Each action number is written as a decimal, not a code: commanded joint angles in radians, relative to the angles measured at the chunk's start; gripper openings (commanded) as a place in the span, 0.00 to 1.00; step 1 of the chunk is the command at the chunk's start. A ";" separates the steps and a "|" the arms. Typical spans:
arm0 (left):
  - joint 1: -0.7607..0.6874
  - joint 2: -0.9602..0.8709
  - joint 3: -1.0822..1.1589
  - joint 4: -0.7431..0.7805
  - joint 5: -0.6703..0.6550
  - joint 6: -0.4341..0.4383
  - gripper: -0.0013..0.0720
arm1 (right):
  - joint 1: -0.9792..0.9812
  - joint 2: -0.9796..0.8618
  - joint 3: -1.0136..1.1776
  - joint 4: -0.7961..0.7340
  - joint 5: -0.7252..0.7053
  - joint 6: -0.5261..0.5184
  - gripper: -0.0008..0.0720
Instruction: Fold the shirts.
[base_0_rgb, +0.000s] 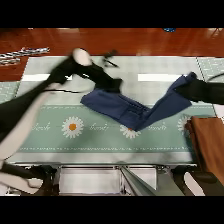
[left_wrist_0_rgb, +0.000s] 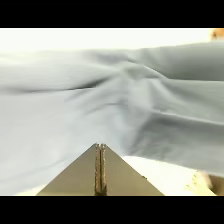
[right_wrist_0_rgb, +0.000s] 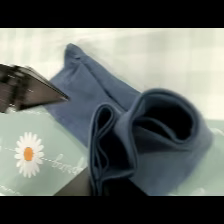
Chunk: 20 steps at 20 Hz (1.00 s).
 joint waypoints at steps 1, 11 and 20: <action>0.202 0.326 -0.234 0.124 0.050 0.040 0.04 | 0.190 -0.183 0.093 0.031 -0.155 0.021 0.05; 0.442 0.881 -0.813 0.095 0.093 0.047 0.04 | 0.556 -0.955 0.602 0.149 -0.261 0.043 0.05; 0.438 0.800 -0.891 0.080 0.232 0.047 0.04 | 0.486 -1.011 0.651 0.274 -0.200 0.031 0.57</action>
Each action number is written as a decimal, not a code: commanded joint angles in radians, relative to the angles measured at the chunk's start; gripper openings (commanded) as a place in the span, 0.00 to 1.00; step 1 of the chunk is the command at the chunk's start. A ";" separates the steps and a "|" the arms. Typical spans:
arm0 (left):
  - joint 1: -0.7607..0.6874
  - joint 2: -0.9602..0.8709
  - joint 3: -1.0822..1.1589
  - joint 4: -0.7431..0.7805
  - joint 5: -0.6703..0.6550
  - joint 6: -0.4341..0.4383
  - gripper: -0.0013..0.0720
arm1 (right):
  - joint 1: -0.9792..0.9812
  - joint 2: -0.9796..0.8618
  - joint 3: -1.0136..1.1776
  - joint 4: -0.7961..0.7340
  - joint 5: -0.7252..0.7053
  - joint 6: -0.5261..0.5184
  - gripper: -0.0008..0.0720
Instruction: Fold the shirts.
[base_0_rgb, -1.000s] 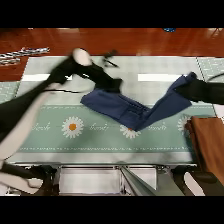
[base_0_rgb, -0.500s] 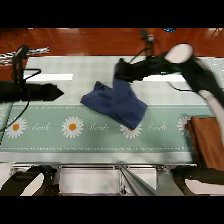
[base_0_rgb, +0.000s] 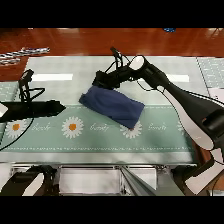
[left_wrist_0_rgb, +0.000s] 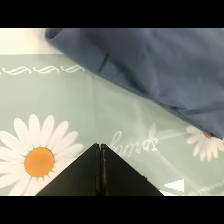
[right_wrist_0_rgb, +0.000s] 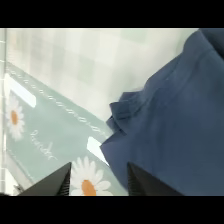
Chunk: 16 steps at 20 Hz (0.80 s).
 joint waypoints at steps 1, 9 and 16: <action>0.006 -0.035 0.002 -0.003 0.054 -0.001 0.04 | -0.103 0.069 0.011 0.044 0.127 -0.008 0.57; 0.013 -0.037 0.020 -0.014 0.047 -0.031 0.05 | -0.446 0.719 -0.272 -0.800 0.373 0.224 0.57; 0.011 -0.037 0.020 -0.020 0.046 -0.031 0.04 | -0.467 1.032 -1.128 -0.538 -0.117 0.433 0.57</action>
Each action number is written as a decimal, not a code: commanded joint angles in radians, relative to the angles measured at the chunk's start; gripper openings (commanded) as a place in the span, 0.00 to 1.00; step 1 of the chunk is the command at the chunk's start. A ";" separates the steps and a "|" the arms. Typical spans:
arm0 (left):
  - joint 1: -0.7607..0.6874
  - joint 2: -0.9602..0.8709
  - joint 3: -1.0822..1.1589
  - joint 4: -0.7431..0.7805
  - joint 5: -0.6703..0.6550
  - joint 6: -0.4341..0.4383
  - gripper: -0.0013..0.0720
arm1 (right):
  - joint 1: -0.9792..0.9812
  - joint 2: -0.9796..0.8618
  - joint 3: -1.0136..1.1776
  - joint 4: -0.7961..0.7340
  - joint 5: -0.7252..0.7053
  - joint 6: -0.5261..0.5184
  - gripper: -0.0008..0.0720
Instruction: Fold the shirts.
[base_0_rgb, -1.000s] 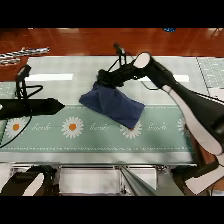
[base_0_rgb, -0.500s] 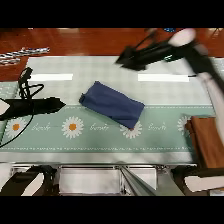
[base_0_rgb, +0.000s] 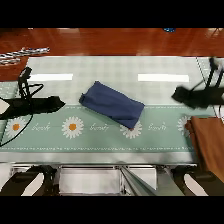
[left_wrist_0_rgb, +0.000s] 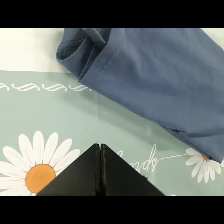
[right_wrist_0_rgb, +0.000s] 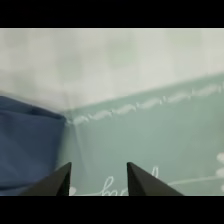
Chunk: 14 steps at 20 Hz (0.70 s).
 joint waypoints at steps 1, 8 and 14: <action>0.000 0.000 0.001 -0.007 0.000 -0.001 0.05 | -0.011 0.051 -0.328 0.269 -0.261 -0.004 0.57; 0.000 0.000 -0.011 -0.014 -0.002 -0.001 0.04 | 0.057 -0.272 -0.351 0.846 -0.330 -0.471 0.58; 0.000 -0.001 -0.025 -0.015 -0.010 -0.002 0.04 | 0.217 -0.521 -0.187 0.962 -0.342 -0.546 0.58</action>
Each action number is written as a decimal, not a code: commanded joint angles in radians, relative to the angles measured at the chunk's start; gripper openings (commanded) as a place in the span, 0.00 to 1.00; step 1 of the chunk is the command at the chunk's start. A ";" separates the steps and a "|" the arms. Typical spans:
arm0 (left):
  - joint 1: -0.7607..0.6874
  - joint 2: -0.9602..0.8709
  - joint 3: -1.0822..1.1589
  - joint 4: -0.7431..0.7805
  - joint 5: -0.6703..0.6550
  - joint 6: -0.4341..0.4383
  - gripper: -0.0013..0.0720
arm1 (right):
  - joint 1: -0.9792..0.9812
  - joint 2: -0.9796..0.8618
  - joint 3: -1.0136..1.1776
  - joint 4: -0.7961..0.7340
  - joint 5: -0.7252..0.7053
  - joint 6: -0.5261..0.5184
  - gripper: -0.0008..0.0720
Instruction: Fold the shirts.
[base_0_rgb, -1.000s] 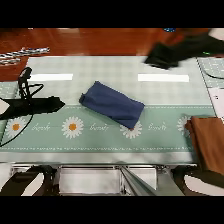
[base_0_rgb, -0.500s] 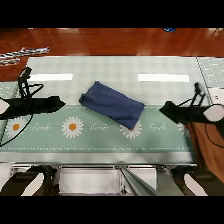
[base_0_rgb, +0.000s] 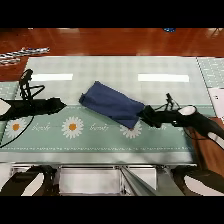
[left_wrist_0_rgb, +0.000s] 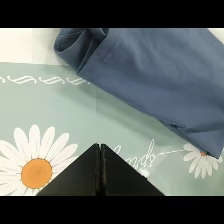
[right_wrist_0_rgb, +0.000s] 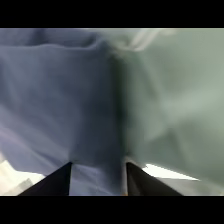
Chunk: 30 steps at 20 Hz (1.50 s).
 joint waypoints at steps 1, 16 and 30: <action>0.000 0.000 -0.006 0.000 -0.003 0.000 0.04 | 0.091 -0.147 0.121 0.093 -0.014 -0.067 0.56; -0.010 0.000 -0.006 0.000 0.000 0.002 0.05 | 0.146 -0.257 1.210 -0.684 0.463 0.286 0.05; -0.040 0.000 -0.005 -0.013 0.122 0.004 0.05 | -0.575 0.059 1.416 -0.724 1.060 0.379 0.05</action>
